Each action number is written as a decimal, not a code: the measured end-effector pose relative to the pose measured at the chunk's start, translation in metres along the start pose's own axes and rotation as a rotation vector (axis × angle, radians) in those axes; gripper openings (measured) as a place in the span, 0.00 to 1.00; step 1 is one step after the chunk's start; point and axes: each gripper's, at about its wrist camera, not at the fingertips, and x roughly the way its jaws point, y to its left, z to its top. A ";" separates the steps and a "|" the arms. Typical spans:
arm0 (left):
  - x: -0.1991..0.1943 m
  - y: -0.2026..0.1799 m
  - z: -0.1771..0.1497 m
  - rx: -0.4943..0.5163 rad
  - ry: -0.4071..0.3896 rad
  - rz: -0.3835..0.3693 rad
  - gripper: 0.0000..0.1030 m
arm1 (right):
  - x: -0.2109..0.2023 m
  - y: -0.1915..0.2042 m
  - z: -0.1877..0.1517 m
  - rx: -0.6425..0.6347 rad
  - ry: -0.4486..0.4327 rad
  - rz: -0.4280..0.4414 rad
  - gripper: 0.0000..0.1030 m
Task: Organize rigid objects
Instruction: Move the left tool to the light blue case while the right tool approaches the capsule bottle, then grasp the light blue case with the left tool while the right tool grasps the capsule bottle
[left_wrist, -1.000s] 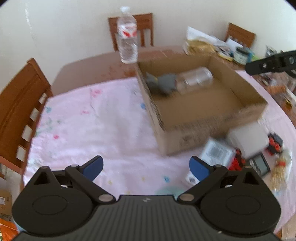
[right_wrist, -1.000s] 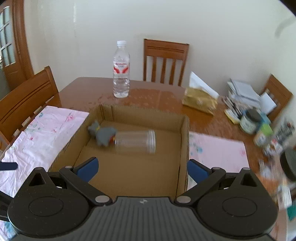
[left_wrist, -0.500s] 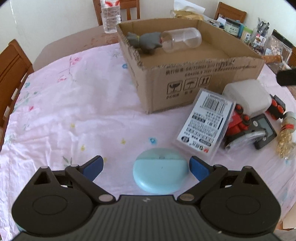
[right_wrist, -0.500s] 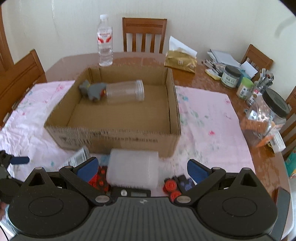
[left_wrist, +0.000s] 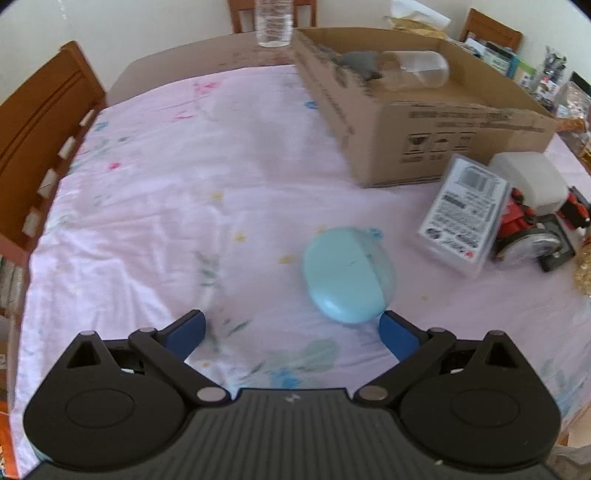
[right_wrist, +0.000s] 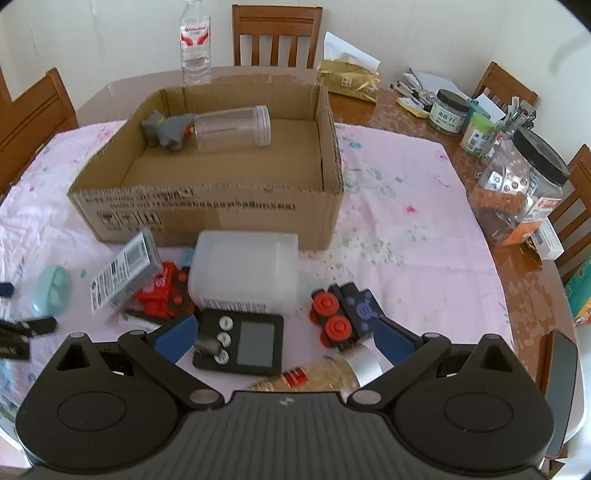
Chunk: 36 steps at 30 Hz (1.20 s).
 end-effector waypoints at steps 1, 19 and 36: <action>0.000 0.002 -0.001 -0.004 0.000 0.001 0.98 | 0.000 -0.001 -0.002 -0.004 0.002 0.002 1.00; 0.002 0.004 -0.001 -0.039 0.008 0.005 1.00 | 0.022 -0.026 -0.026 -0.033 0.123 0.161 1.00; 0.001 -0.008 0.002 -0.048 -0.003 0.045 1.00 | 0.039 0.013 -0.048 -0.066 0.159 0.080 1.00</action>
